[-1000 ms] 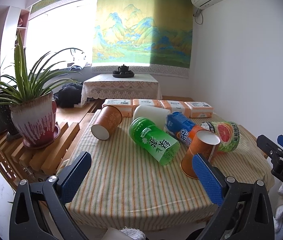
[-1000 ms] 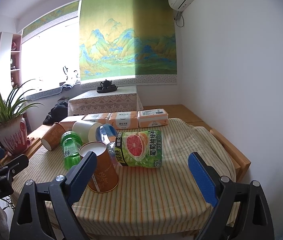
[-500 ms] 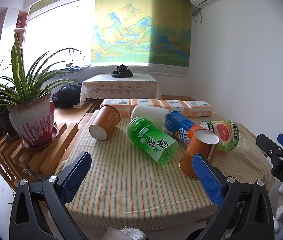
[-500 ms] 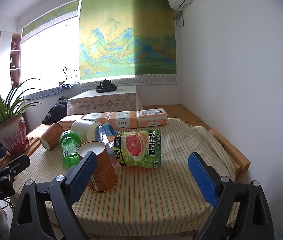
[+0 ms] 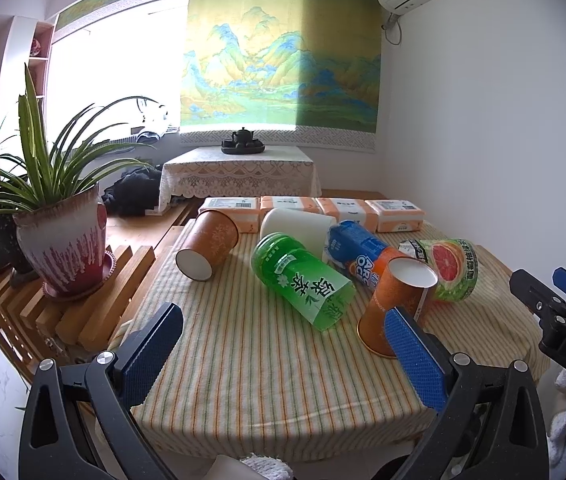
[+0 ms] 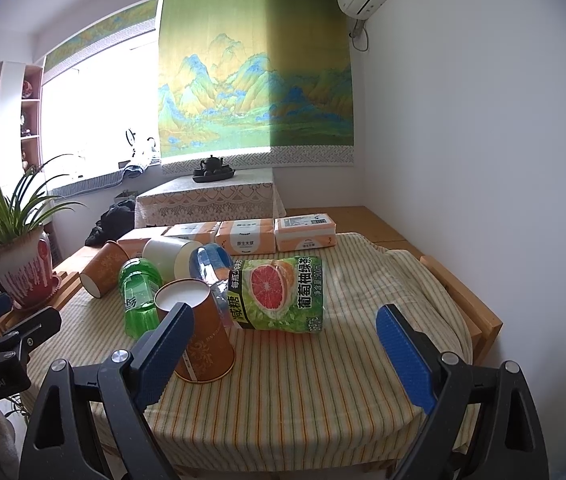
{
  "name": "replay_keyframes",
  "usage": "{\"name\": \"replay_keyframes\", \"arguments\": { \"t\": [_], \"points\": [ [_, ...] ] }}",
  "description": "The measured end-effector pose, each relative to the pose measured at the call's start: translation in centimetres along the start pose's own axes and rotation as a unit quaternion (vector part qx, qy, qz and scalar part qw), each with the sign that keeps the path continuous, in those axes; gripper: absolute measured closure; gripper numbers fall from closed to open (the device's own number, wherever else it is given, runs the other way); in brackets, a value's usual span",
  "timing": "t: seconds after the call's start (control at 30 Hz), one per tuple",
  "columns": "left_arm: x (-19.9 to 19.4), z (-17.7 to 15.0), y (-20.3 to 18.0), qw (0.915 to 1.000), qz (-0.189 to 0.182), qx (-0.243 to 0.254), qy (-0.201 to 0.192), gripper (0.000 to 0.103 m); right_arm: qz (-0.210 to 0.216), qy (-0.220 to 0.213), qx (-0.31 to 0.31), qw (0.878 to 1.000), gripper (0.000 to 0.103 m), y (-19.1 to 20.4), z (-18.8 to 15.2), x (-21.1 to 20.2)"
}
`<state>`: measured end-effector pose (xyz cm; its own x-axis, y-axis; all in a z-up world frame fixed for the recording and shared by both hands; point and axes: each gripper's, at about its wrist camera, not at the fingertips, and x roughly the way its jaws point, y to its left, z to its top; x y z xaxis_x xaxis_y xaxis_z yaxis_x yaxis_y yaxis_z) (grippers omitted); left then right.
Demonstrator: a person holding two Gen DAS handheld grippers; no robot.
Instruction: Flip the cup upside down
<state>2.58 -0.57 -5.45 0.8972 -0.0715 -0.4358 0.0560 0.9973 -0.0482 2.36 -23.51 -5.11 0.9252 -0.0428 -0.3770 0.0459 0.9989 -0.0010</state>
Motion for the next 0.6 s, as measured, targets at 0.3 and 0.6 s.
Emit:
{"name": "replay_keyframes", "arguments": {
  "t": [0.3,0.6],
  "points": [
    [0.1,0.0,-0.17,1.0,-0.002,0.002,-0.001,0.001,0.0,0.0,-0.001,1.0,0.013,0.04,-0.04,0.04],
    [0.01,-0.03,-0.04,1.0,-0.002,-0.002,-0.001,0.001,-0.001,0.0,-0.001,1.0,0.013,0.05,-0.05,0.1]
  ]
}}
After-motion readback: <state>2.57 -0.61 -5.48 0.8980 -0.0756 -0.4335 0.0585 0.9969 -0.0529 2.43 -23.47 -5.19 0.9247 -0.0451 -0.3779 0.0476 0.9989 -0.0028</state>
